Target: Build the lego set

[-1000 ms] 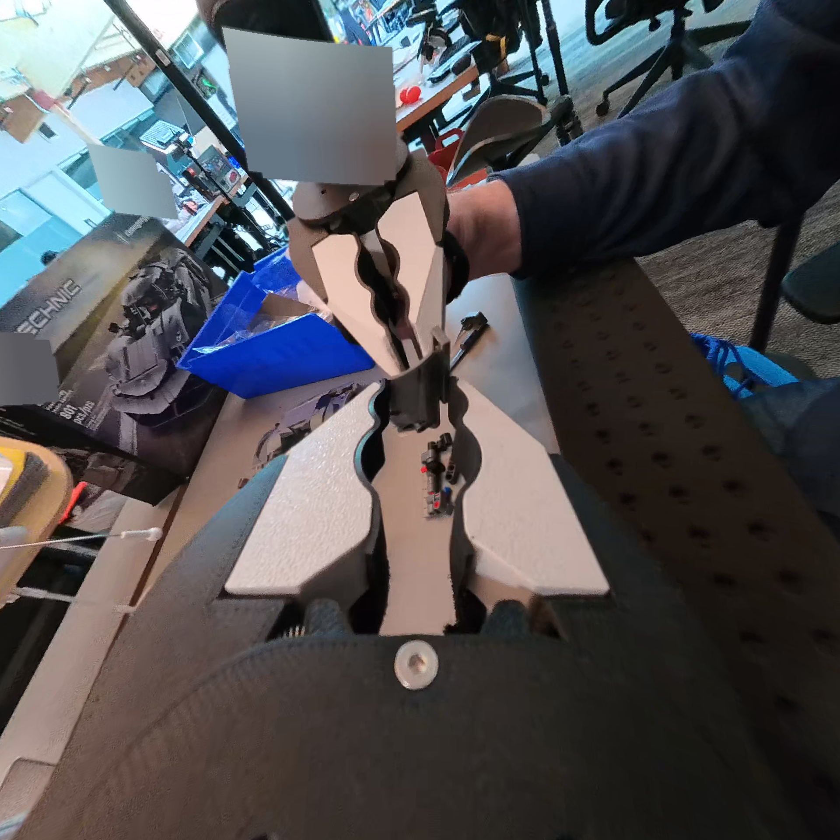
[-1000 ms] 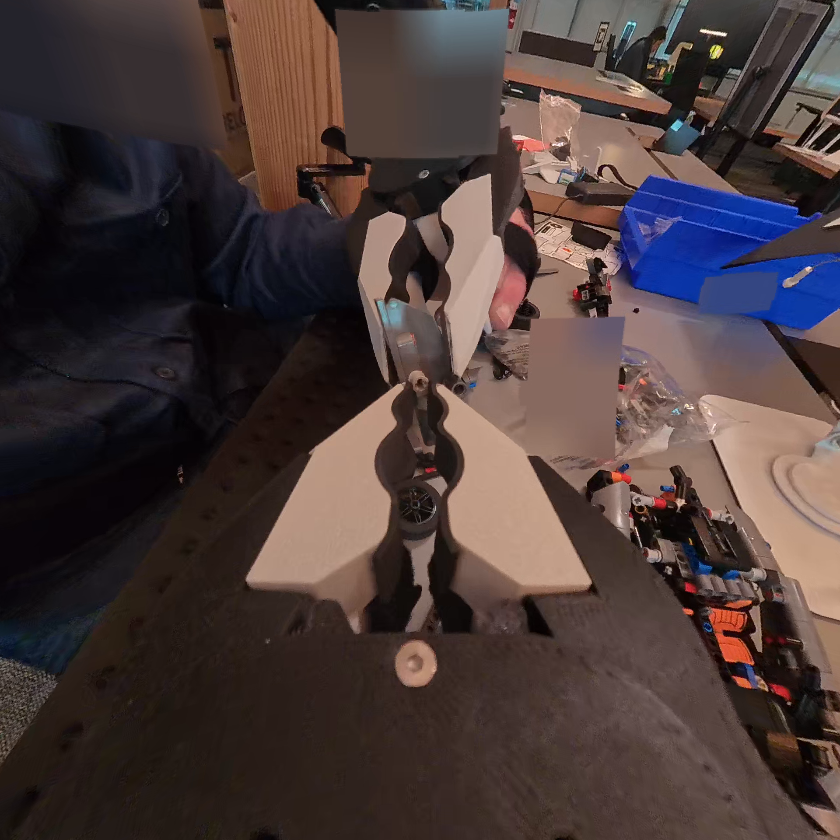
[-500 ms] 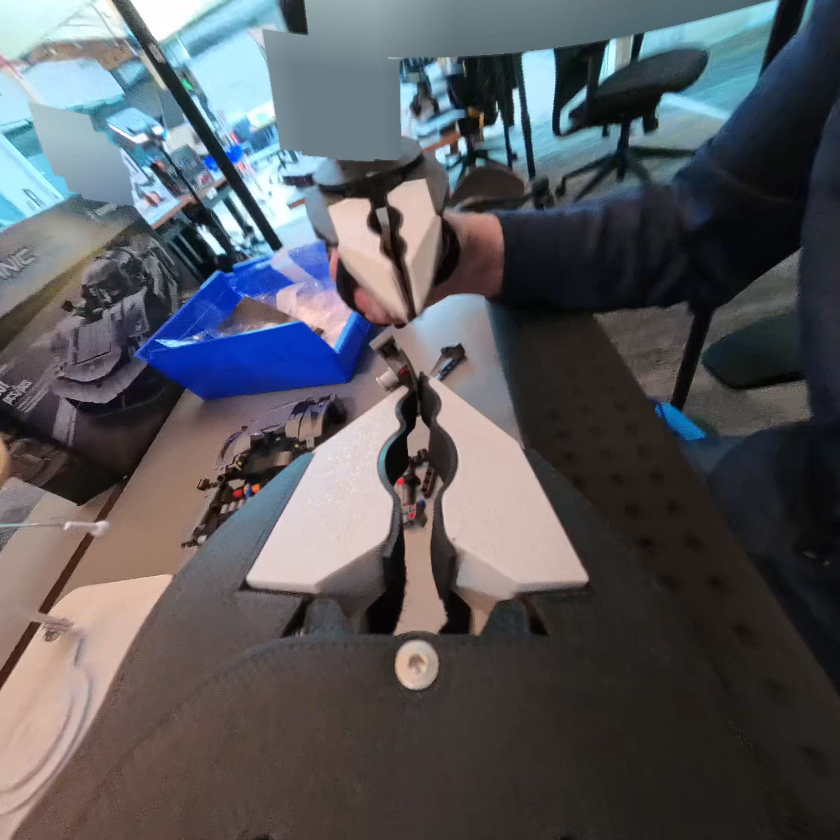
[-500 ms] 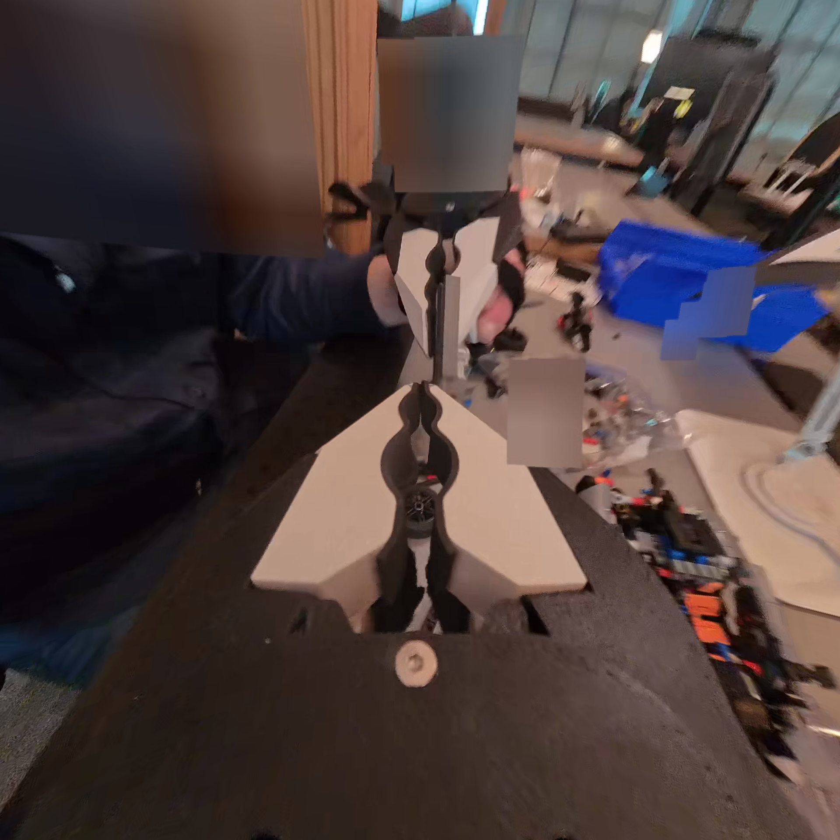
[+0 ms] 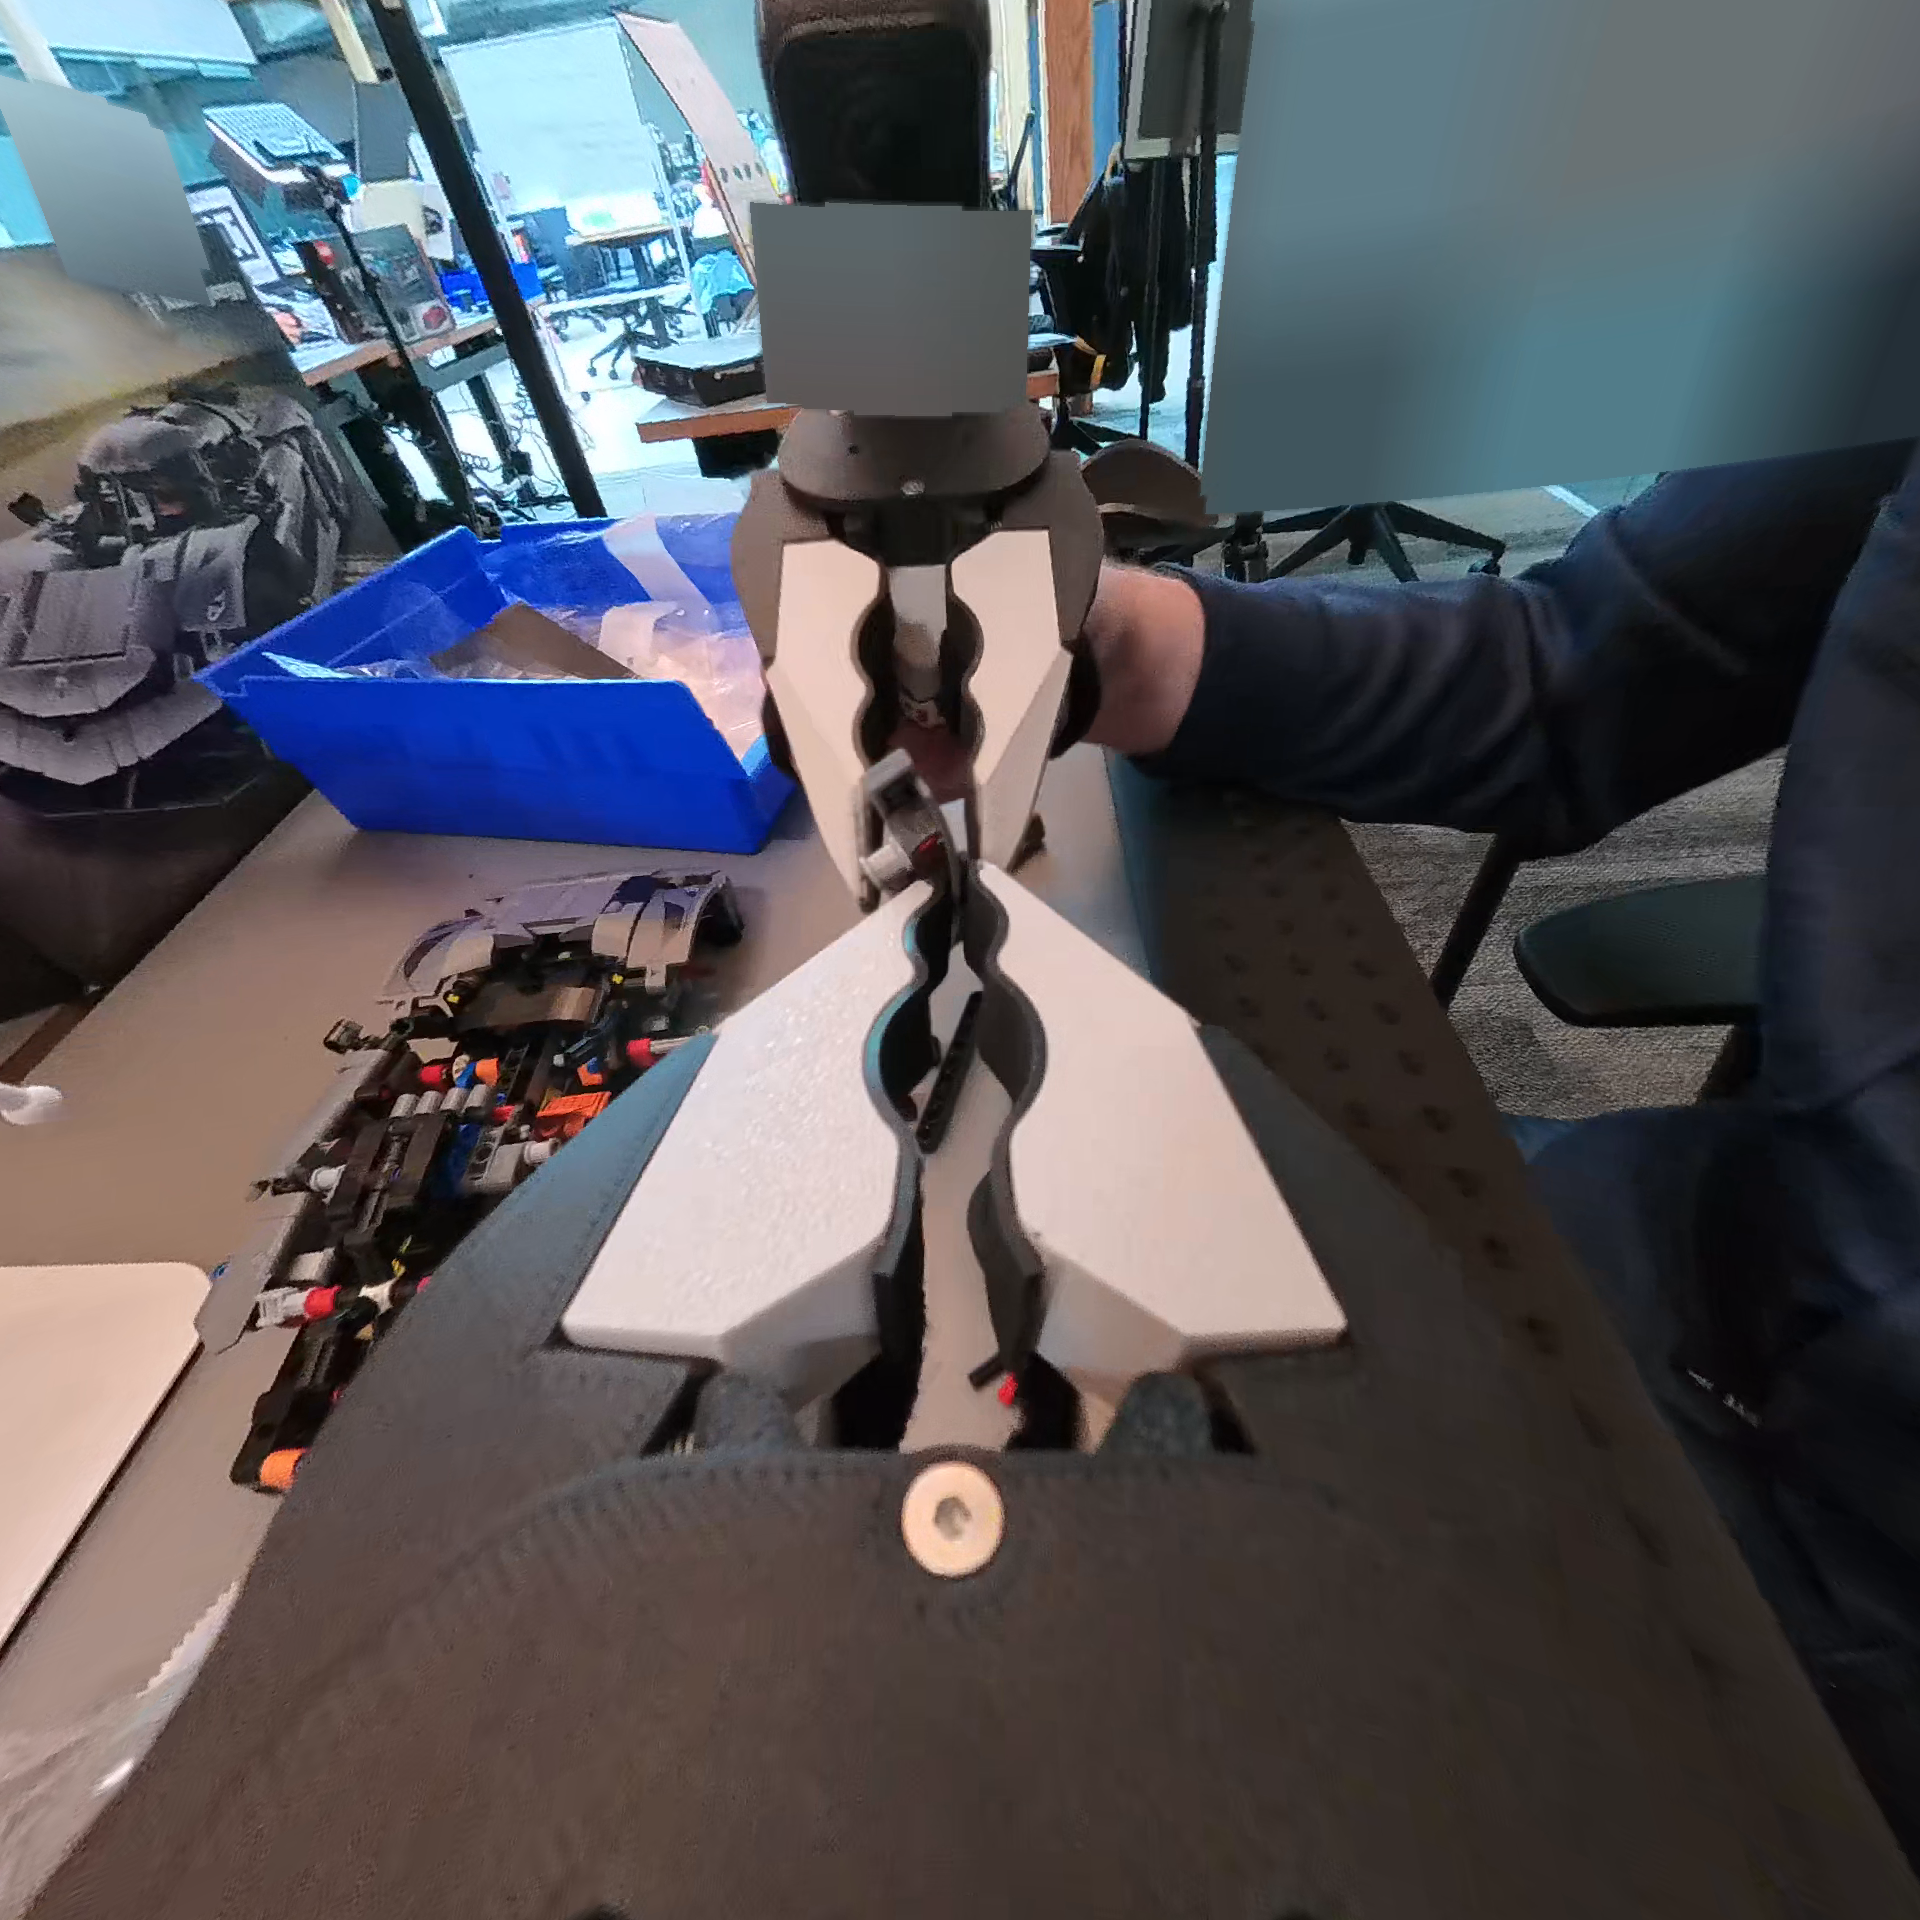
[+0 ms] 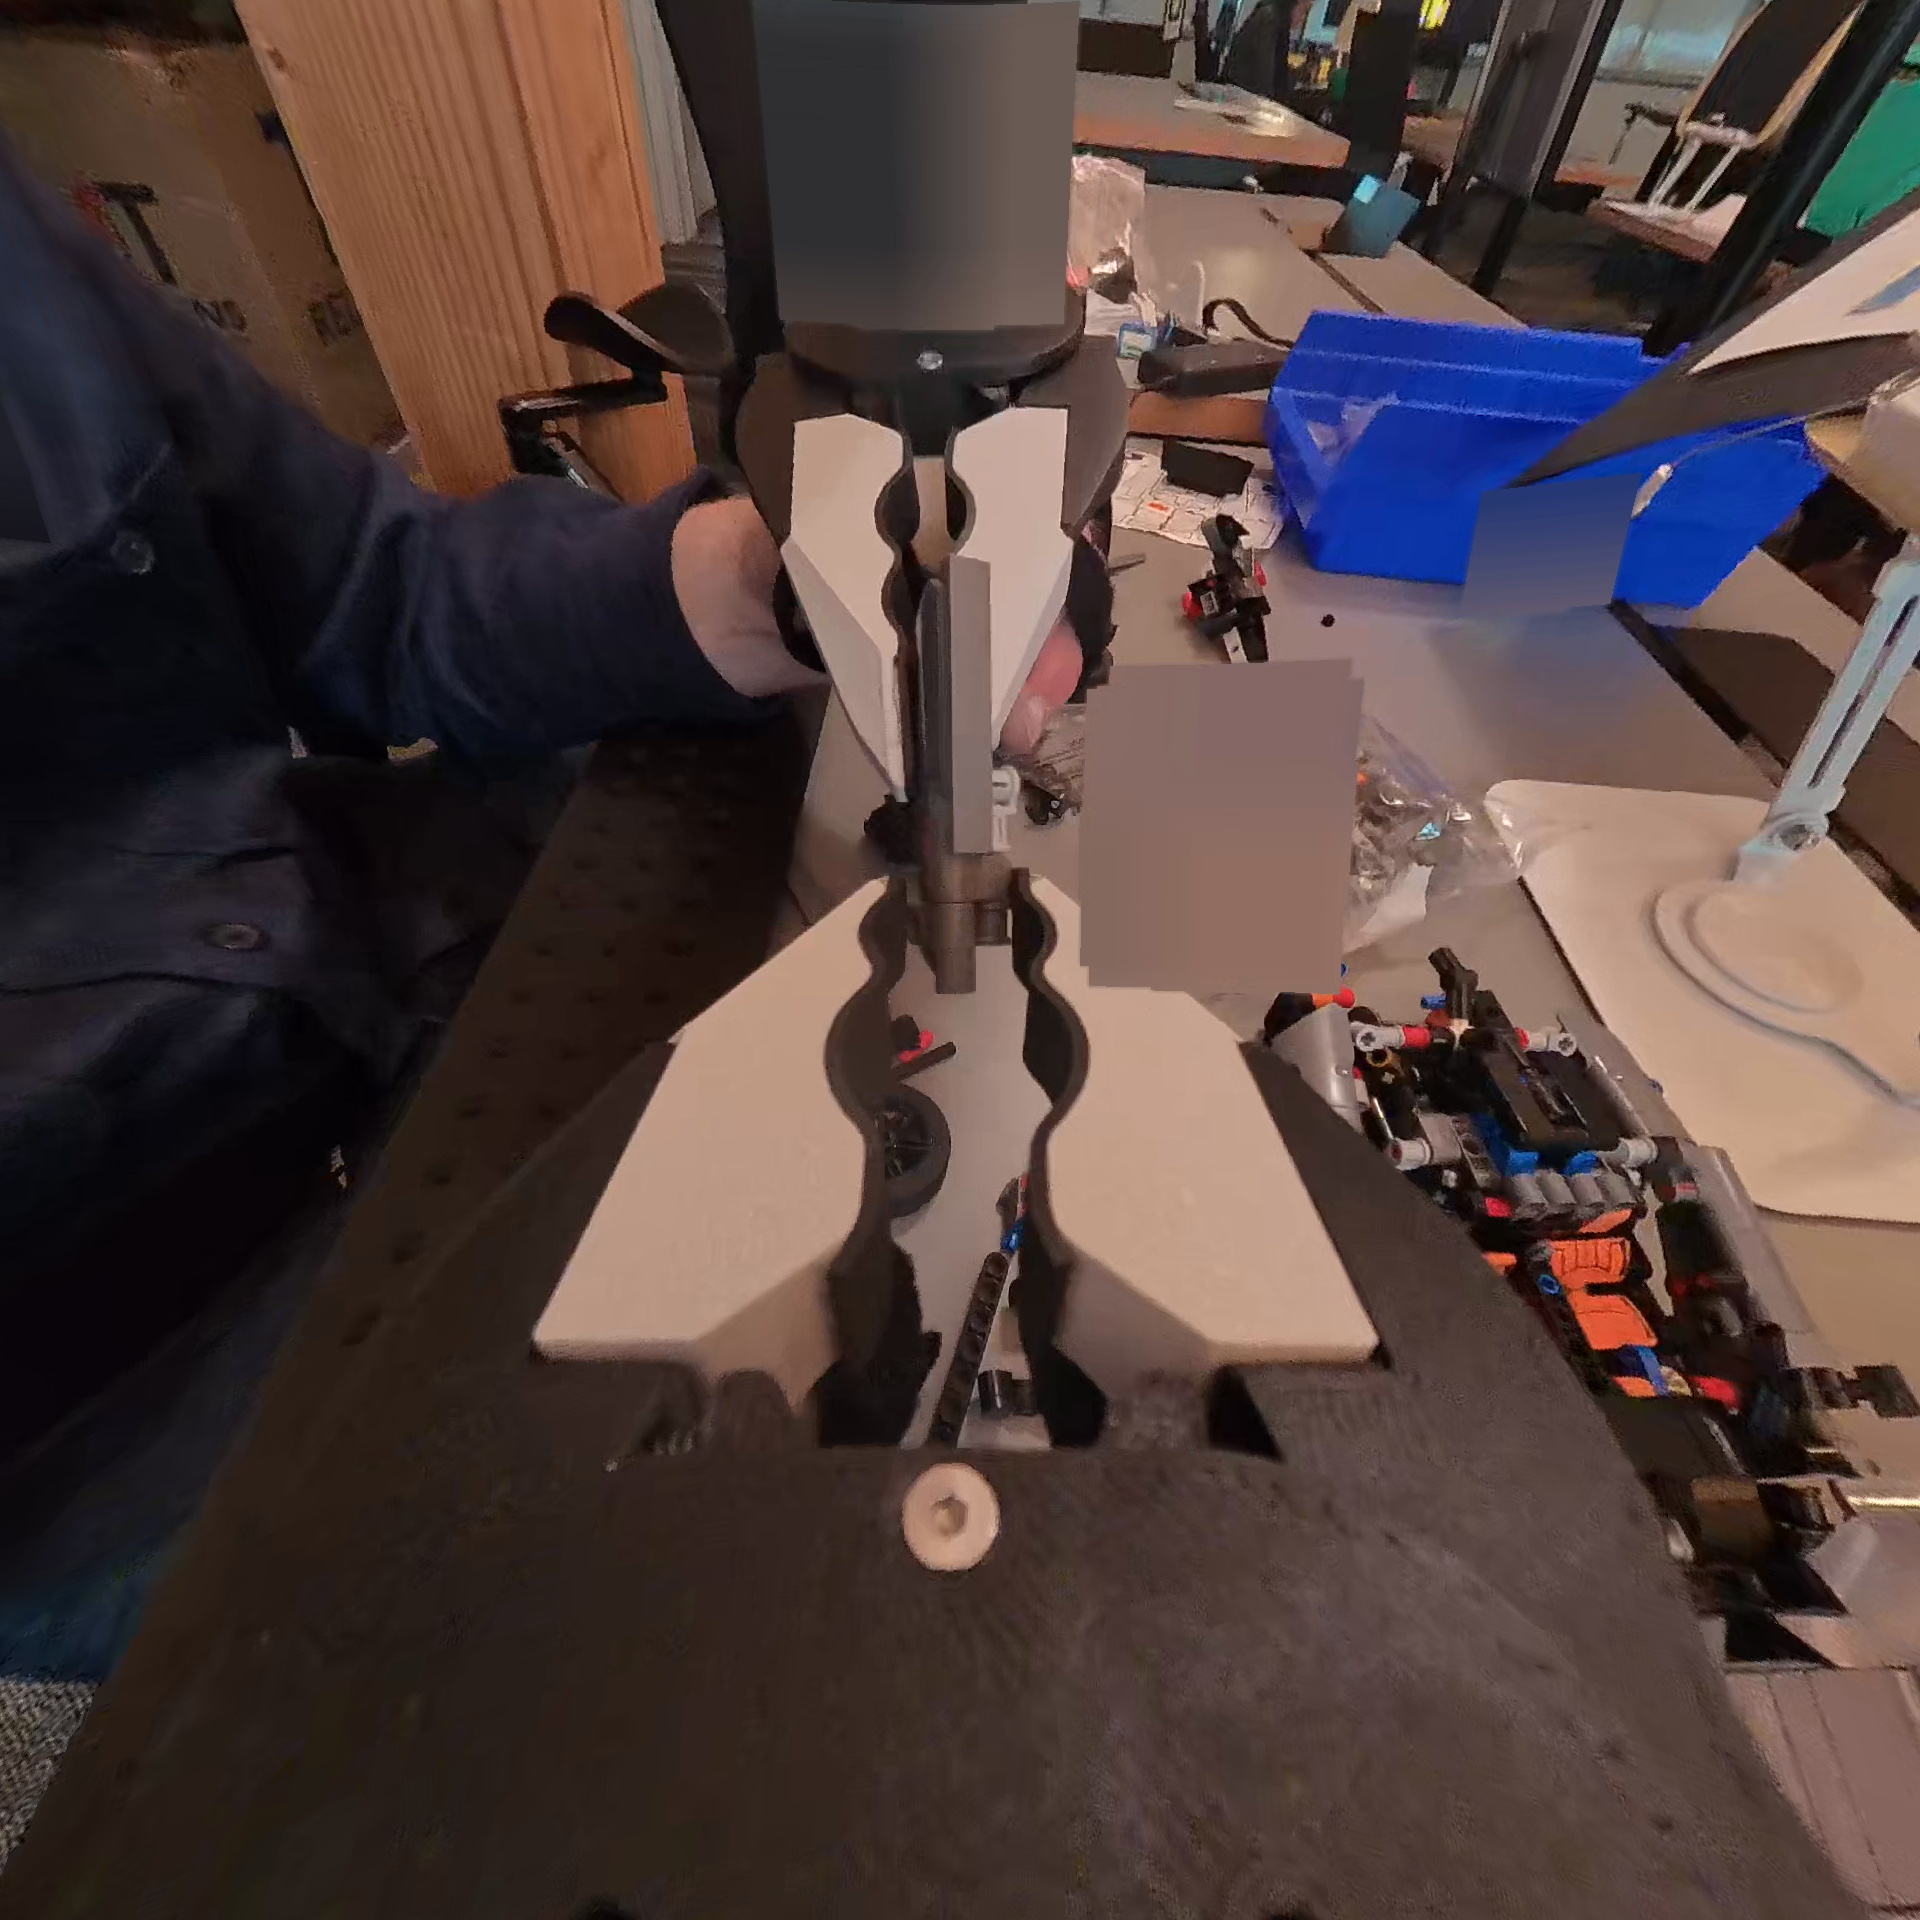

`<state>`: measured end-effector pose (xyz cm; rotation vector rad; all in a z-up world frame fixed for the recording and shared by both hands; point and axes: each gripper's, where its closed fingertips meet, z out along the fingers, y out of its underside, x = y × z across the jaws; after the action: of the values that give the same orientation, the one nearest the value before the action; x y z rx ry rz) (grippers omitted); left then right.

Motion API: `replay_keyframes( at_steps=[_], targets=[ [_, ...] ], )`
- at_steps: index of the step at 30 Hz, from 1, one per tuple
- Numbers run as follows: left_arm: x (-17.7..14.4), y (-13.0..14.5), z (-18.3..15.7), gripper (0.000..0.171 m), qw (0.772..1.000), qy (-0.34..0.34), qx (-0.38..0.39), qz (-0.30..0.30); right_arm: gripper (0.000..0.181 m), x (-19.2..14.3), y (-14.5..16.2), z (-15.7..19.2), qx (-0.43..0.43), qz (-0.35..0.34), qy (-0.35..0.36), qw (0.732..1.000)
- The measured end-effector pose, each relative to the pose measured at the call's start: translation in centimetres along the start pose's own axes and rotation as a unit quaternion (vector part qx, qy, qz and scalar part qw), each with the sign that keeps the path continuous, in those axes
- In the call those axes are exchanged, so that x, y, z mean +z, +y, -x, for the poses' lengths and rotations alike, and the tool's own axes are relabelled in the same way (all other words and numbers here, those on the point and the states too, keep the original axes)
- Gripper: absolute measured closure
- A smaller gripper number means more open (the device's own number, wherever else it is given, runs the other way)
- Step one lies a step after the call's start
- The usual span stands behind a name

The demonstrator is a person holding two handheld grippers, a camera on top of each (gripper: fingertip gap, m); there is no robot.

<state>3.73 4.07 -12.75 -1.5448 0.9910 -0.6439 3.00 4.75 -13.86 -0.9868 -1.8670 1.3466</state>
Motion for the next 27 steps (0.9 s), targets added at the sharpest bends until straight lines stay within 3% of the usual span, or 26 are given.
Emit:
replay_keyframes(
  at_steps=[4, 7, 9, 12, 17, 21, 27],
  targets=[
    [0.3, 0.7, 0.0, 0.171, 0.999, -0.009, 0.016, 0.028, 0.166, -0.7, -1.6, 0.2, 0.006, -0.048, -0.009, 0.999],
    [0.8, 1.3, -0.4, 0.171, 0.998, -0.002, 0.027, 0.051, 0.181, -0.7, -1.2, 0.5, 0.004, -0.04, -0.022, 0.999],
    [0.8, 1.4, -0.6, 0.171, 0.998, 0.002, 0.03, 0.052, 0.181, -0.8, -1.3, 0.6, 0.006, -0.047, -0.027, 0.999],
    [0.6, 0.9, -0.9, 0.171, 0.999, 0.01, 0.029, 0.037, 0.159, -1.0, -0.9, 0.3, 0.0, -0.033, -0.012, 0.999],
    [0.5, 1.2, -0.9, 0.171, 0.998, 0.008, 0.032, 0.046, 0.18, -0.7, -0.7, 1.1, -0.011, -0.026, -0.032, 0.999],
    [0.5, 1.1, -1.5, 0.171, 0.998, 0.016, 0.038, 0.045, 0.168, -0.5, -0.5, 1.3, 0.011, -0.025, -0.048, 0.999],
    [0.5, 1.3, -2.0, 0.171, 0.996, 0.012, 0.068, 0.059, 0.175, -0.5, -0.5, 2.0, 0.01, -0.028, -0.065, 0.997]
  ],
)
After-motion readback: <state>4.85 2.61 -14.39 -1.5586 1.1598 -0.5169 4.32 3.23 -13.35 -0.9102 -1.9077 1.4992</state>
